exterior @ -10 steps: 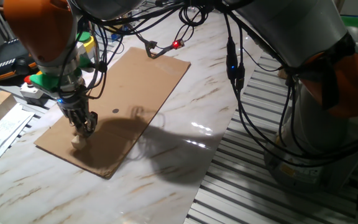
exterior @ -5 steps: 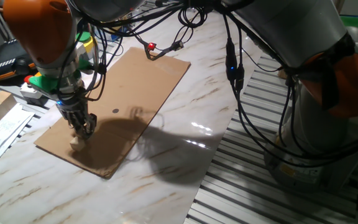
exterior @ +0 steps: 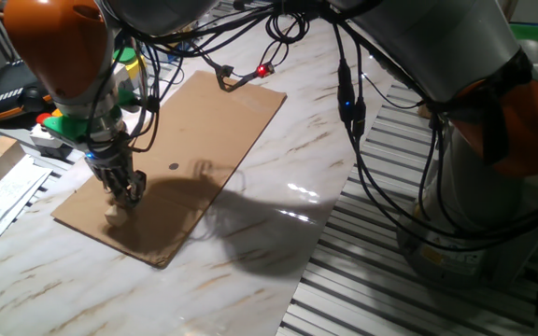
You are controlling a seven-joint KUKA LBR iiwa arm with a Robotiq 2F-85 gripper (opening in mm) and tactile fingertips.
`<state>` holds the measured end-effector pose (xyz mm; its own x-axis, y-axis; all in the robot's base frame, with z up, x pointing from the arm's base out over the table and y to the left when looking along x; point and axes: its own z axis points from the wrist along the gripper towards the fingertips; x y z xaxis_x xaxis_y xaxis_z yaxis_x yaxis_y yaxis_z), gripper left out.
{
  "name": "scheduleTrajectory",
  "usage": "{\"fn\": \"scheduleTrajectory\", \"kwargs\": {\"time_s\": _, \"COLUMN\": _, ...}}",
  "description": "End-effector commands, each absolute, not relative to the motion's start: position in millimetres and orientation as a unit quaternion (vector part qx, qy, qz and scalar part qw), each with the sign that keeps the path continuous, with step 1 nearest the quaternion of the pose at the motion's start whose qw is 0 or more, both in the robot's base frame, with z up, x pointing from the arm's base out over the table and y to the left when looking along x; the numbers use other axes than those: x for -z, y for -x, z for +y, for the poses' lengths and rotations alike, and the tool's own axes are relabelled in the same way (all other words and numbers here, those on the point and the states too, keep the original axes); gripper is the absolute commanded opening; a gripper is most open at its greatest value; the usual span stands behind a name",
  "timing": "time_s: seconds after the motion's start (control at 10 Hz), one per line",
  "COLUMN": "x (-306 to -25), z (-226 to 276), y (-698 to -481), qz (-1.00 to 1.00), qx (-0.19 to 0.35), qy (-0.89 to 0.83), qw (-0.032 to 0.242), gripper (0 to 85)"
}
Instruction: Use the gripper to push the small block from left to right
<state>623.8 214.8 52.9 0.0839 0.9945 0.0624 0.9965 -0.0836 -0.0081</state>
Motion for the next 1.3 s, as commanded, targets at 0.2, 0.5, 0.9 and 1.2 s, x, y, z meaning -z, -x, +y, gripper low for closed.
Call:
{"fn": "scheduleTrajectory", "kwargs": {"time_s": 0.2, "x": -50, "z": 209, "y": -627, "qz": -0.679, "qx": 0.024, "qy": 0.734, "qw": 0.025, "gripper": 1.0}}
{"fn": "scheduleTrajectory", "kwargs": {"time_s": 0.5, "x": -48, "z": 209, "y": -627, "qz": -0.683, "qx": 0.03, "qy": 0.729, "qw": 0.022, "gripper": 42.0}}
{"fn": "scheduleTrajectory", "kwargs": {"time_s": 0.9, "x": -53, "z": 205, "y": -630, "qz": -0.685, "qx": 0.029, "qy": 0.727, "qw": 0.017, "gripper": 85.0}}
{"fn": "scheduleTrajectory", "kwargs": {"time_s": 1.2, "x": -74, "z": 183, "y": -635, "qz": -0.699, "qx": 0.02, "qy": 0.714, "qw": 0.015, "gripper": 85.0}}
